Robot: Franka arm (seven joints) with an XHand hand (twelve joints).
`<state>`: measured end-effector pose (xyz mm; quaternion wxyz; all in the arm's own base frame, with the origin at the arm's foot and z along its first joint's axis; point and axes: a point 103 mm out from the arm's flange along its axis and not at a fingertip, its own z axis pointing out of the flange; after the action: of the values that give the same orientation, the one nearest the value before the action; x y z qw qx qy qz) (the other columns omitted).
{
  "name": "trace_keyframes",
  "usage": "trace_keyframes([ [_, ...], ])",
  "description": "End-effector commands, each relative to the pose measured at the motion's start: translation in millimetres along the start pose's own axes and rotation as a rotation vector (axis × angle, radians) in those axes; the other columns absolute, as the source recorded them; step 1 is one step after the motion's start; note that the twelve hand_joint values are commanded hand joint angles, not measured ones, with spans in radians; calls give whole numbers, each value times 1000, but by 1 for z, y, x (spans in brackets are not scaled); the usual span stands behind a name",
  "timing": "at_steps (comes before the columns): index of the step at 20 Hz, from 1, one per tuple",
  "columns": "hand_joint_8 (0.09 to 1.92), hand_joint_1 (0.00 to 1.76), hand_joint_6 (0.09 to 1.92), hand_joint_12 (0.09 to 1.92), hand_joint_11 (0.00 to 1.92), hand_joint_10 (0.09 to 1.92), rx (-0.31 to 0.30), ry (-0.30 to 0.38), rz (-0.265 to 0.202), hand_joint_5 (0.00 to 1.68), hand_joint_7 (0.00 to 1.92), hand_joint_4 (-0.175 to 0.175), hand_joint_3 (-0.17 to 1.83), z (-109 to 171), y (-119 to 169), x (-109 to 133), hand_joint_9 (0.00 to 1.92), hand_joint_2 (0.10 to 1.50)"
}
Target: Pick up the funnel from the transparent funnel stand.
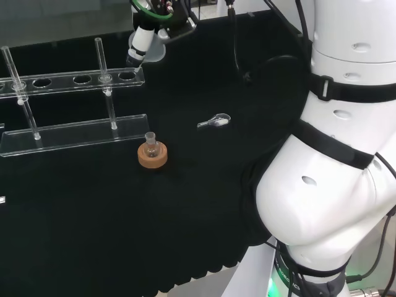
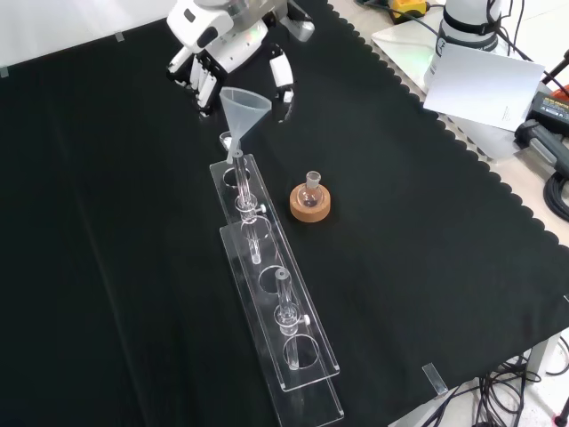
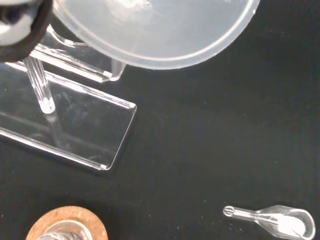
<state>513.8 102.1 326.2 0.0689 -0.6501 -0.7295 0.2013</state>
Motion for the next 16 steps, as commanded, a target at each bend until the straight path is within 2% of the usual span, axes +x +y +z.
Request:
trace_keyframes([
  [1, 716, 788, 620, 1603, 140, 514, 14, -47, 8, 578, 1016, -45, 642, -33, -13, 7, 812, 523],
  [9, 746, 787, 695, 1588, 164, 498, 19, -80, -11, 589, 1055, -51, 651, -38, -35, 16, 847, 527],
  [13, 755, 787, 713, 1586, 167, 493, 24, -91, -18, 586, 1056, -52, 654, -34, -46, 7, 854, 527],
  [16, 757, 787, 719, 1586, 168, 487, -2, -83, -20, 584, 1054, -52, 655, -36, -52, 2, 847, 527],
])
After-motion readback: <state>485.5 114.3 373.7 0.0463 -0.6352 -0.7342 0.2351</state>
